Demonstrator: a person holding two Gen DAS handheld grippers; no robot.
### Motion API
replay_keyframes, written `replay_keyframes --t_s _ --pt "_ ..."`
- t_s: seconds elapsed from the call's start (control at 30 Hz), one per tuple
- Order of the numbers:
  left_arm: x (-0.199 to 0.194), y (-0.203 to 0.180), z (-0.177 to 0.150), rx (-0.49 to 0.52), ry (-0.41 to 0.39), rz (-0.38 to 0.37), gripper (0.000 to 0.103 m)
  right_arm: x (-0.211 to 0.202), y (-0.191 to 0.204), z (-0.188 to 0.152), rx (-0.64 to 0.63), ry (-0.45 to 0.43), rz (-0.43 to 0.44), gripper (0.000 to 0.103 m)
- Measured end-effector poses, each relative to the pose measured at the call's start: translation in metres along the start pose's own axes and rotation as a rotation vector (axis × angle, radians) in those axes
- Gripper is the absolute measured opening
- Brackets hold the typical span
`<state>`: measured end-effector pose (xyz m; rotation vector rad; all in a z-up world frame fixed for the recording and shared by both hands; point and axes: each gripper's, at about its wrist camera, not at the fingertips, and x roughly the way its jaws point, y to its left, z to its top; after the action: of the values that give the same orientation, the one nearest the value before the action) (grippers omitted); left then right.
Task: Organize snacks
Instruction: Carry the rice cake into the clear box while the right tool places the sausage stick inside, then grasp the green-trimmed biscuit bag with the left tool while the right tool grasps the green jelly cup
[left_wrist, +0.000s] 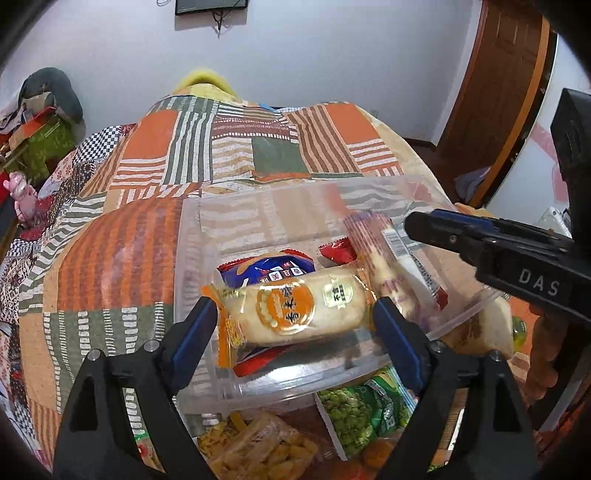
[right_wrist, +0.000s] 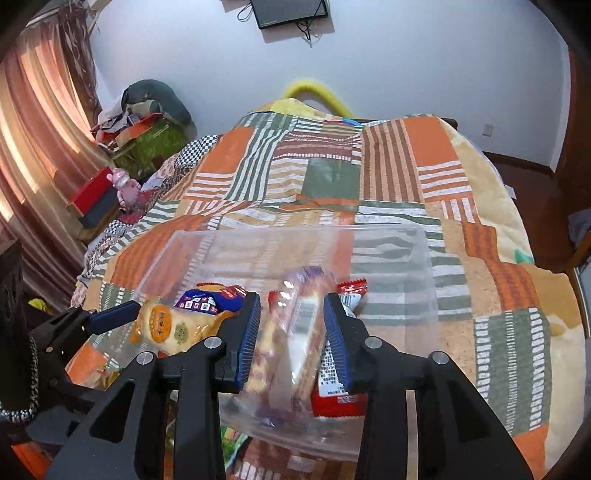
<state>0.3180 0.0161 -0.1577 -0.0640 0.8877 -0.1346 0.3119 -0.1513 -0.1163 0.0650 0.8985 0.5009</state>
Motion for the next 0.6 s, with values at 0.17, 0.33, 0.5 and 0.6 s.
replay_keyframes --t_s 0.17,0.33,0.5,0.6 --pt "-0.02 -0.005 0.0 0.027 -0.041 0.02 0.087 -0.02 -0.002 0.001 -0.008 -0.03 -0.009 0.037" --pt "-0.053 0.001 0.0 0.038 -0.094 0.032 0.091 -0.049 -0.003 -0.005 -0.041 -0.066 -0.041 0.042" --pt "-0.081 0.016 -0.007 0.041 -0.111 0.054 0.094 -0.078 -0.008 -0.016 -0.048 -0.089 -0.065 0.047" --pt "-0.092 0.031 -0.018 0.035 -0.103 0.088 0.094 -0.091 -0.012 -0.026 -0.042 -0.095 -0.078 0.048"
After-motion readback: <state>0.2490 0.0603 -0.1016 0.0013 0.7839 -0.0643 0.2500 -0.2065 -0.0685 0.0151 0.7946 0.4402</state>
